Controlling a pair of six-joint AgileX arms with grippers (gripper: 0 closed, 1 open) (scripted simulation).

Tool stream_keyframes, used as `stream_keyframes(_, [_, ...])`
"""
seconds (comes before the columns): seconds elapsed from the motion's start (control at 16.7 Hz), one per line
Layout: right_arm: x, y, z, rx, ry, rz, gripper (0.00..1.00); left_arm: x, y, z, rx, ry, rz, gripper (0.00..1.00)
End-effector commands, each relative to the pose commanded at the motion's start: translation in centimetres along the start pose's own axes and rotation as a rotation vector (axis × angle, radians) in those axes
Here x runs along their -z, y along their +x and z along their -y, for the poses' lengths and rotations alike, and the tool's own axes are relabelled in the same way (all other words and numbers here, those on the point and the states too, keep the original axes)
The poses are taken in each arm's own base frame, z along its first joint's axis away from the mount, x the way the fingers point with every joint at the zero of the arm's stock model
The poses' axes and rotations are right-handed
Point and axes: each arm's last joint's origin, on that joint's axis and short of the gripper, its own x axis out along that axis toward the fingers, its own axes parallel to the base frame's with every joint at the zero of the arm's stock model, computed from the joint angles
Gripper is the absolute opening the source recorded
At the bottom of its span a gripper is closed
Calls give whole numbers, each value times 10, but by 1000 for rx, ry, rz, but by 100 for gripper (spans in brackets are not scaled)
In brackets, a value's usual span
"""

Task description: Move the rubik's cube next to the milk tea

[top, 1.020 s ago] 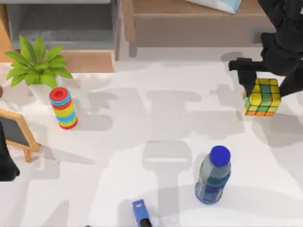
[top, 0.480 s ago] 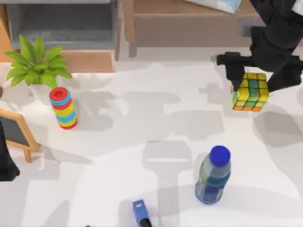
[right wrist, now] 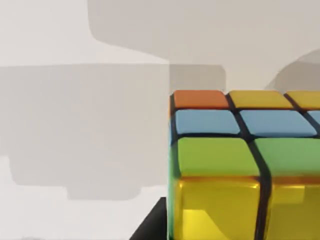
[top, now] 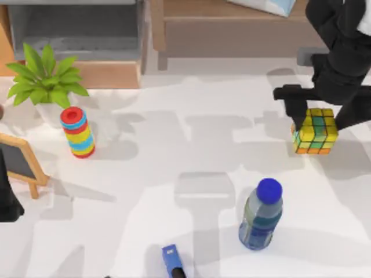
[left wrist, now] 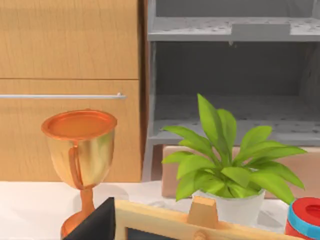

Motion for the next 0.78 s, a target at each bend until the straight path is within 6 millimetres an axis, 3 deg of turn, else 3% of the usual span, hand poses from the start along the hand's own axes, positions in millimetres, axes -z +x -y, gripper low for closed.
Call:
stream_keyframes(0.24, [-1,15,10,18,-15,-21,0,0,0,0,0,0,0,100])
stream_keyframes(0.54, [-1,16,11,19,-15,-25,0,0,0,0,0,0,0,100])
stream_keyframes(0.78, [-1,16,11,19,-15,-25,30,0,0,0,0,0,0,100])
